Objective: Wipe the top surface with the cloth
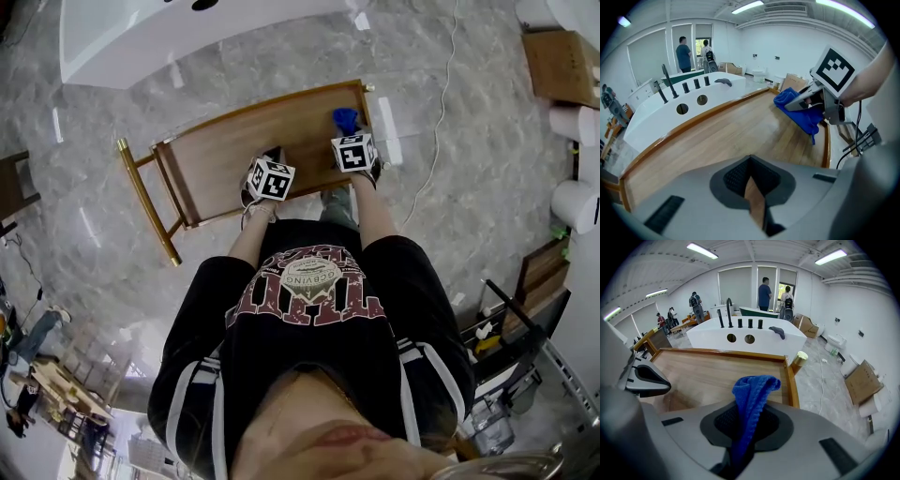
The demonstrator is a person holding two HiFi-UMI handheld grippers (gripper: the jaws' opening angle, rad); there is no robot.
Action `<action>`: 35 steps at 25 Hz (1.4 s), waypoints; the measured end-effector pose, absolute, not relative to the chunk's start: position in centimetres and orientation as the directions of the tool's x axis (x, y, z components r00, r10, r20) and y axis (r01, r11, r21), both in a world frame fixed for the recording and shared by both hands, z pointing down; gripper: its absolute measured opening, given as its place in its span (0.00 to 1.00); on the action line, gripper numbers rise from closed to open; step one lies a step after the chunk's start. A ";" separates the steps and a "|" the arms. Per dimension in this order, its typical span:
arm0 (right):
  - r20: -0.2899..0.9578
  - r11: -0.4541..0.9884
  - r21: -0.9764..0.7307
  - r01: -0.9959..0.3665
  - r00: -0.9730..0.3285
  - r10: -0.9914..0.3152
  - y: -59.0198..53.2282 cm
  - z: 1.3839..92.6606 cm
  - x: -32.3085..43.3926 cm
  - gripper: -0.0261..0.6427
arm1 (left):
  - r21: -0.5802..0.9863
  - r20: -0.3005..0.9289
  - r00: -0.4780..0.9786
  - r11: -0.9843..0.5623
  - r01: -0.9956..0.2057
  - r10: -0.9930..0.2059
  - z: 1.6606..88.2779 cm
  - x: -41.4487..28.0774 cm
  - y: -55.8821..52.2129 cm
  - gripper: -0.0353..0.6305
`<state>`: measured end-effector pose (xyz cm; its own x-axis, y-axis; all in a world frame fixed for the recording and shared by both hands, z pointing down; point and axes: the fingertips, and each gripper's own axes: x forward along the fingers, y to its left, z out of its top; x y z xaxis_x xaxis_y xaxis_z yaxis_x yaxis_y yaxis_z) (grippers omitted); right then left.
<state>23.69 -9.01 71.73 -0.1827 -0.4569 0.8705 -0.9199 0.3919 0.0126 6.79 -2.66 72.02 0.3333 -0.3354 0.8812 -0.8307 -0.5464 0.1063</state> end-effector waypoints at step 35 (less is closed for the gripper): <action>0.849 0.513 -0.044 -0.857 -0.302 -0.432 -8.2 71.5 11.3 0.12 | 0.088 0.918 0.193 -0.296 -0.951 -0.347 72.6 -7.1 2.2 0.12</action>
<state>11.31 -8.15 71.53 -0.3024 -0.4324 0.8494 -0.8575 0.5126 -0.0443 -7.06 2.19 72.63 0.1933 -0.3474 0.9176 -0.9510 -0.2963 0.0882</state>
